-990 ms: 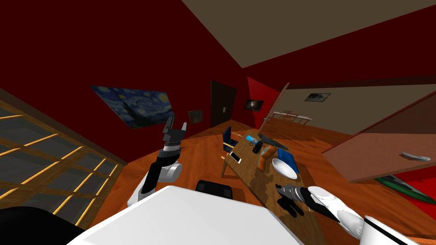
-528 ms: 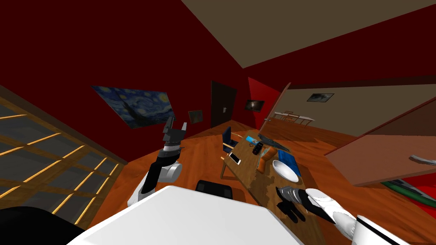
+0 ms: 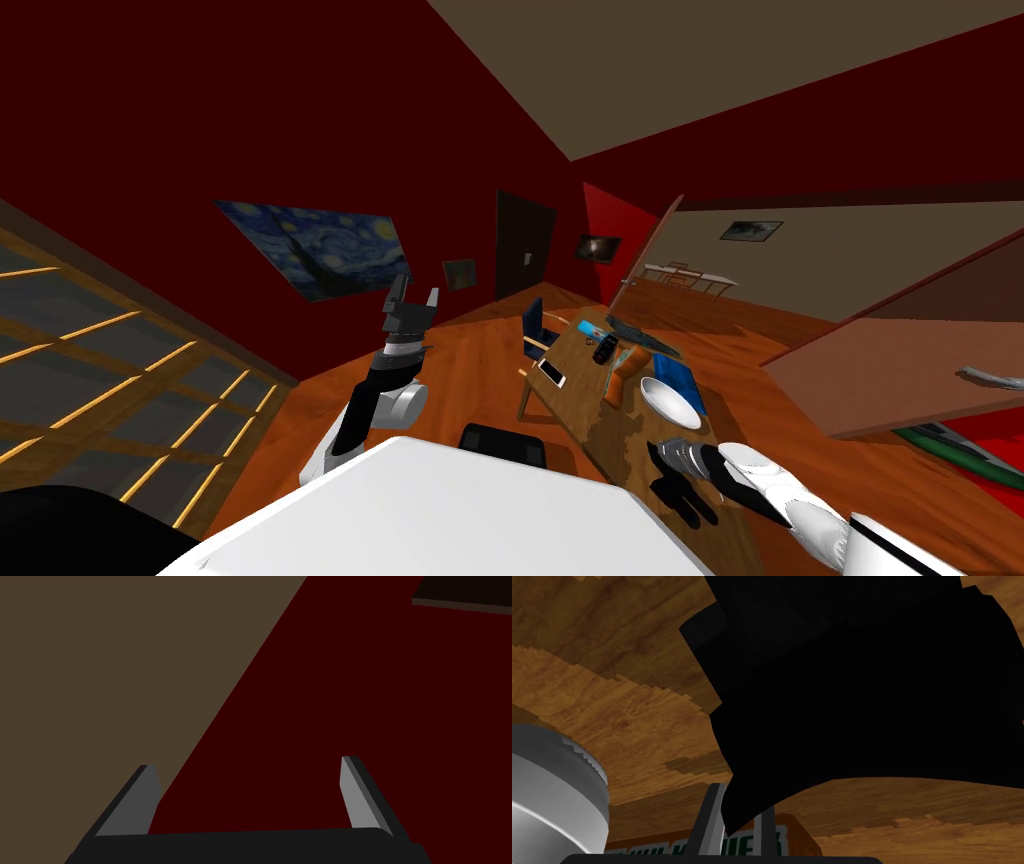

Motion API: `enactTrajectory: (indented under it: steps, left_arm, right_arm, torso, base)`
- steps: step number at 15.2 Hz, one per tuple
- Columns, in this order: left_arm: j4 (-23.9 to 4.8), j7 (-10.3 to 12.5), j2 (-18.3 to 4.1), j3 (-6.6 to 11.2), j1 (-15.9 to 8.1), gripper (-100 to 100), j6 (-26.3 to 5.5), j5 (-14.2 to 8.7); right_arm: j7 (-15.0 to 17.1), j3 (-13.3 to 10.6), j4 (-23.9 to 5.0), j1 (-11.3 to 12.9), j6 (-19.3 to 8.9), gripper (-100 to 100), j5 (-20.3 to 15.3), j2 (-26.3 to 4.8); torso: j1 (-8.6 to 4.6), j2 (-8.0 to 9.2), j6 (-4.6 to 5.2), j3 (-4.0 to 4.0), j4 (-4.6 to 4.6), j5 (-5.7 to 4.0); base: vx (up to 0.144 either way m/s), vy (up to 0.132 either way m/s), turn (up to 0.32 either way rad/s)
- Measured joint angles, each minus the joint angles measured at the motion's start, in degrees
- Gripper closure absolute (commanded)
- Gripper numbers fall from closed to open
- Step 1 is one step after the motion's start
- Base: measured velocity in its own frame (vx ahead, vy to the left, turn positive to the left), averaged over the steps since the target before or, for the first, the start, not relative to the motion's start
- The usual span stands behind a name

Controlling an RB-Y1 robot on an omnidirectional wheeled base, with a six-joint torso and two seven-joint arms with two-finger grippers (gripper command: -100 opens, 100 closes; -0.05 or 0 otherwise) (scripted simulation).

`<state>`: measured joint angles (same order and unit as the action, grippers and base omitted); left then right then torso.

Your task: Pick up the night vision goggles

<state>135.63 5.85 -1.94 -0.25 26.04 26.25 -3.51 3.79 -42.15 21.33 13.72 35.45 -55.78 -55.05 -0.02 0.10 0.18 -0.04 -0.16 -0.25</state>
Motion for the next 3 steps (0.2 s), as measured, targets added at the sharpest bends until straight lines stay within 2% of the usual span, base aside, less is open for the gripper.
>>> enactTrajectory:
  steps: [1,2,3]
  left_arm:
    - [0.0,0.0,0.0,0.0,0.0,0,0.0,0.0]
    - [0.0,0.0,0.0,0.0,0.0,0,0.0,0.0]
    - [0.0,0.0,0.0,0.0,0.0,0,0.0,0.0]
  right_arm:
    - [-0.45,0.28,-1.9,1.26,1.03,100,0.02,0.25]
    - [-0.66,0.26,-2.03,1.63,1.83,100,-0.12,-0.26]
    - [0.1,-0.02,-0.62,1.23,1.84,100,-0.36,-1.1]
  torso:
    - [0.08,0.06,-0.01,0.04,0.02,0.05]
    - [0.16,0.12,0.01,0.07,0.03,0.07]
    - [0.18,0.14,0.01,0.09,0.04,0.08]
  base:
    - [-0.049,0.06,-0.048]
    - [-0.04,0.048,-0.024]
    - [-0.021,0.024,-0.011]
